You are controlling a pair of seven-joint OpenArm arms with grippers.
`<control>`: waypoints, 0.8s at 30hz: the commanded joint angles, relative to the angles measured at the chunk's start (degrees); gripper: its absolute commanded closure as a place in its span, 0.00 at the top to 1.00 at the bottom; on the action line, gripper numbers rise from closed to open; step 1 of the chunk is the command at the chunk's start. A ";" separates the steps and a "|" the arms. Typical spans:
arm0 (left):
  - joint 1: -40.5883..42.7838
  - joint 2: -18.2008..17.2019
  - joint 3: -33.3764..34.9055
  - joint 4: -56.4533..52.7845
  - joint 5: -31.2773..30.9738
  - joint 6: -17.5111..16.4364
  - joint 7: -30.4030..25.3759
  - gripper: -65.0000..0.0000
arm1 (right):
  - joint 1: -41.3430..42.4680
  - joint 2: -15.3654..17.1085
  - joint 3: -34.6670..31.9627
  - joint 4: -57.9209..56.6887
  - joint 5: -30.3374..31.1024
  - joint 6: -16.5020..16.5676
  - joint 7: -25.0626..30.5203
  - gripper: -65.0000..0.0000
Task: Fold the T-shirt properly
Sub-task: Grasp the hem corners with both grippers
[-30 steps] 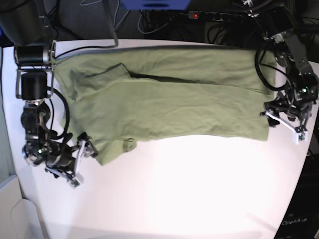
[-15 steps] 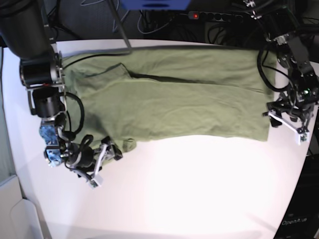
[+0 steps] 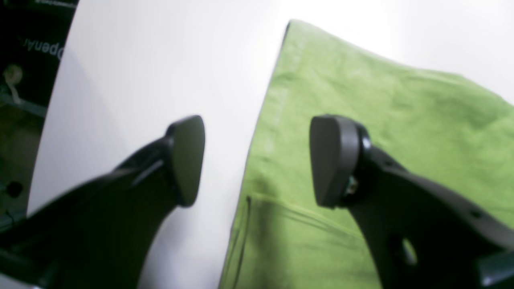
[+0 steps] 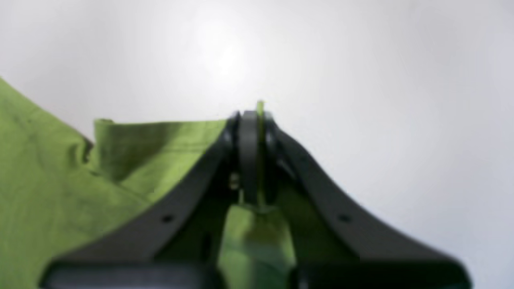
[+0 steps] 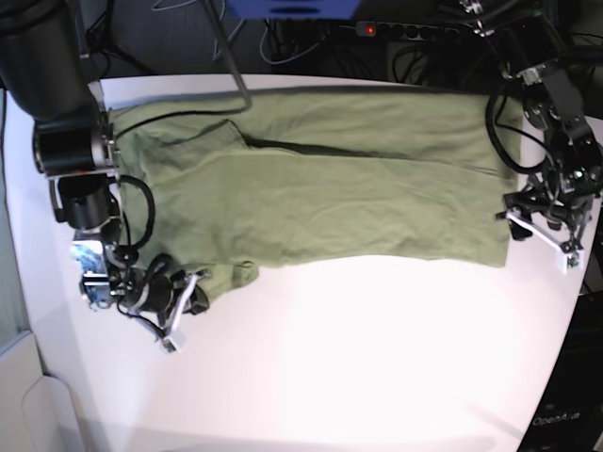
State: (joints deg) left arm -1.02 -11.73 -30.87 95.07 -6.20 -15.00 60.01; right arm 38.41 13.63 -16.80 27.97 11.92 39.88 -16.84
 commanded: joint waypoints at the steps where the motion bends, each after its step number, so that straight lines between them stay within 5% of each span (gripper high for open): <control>1: -1.31 -0.71 -0.20 0.80 -0.18 0.10 -1.06 0.61 | 1.98 0.57 0.23 0.56 0.69 0.12 1.24 0.02; 14: -10.02 -1.77 -0.12 -9.57 -0.35 -0.25 -1.24 0.61 | 0.75 1.36 0.23 1.00 0.69 0.12 1.06 0.01; 19: -11.95 -2.56 0.06 -18.89 -0.70 -0.25 -8.98 0.61 | 0.75 1.36 0.23 1.00 0.69 0.12 1.06 0.01; 24: -13.09 -2.56 0.24 -26.28 -0.35 -0.25 -15.04 0.72 | 0.66 1.36 0.14 0.74 0.69 0.12 0.97 0.01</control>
State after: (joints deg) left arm -12.53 -13.32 -30.65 67.64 -6.17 -15.00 46.04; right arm 37.15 14.48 -16.75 27.99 12.10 39.88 -16.69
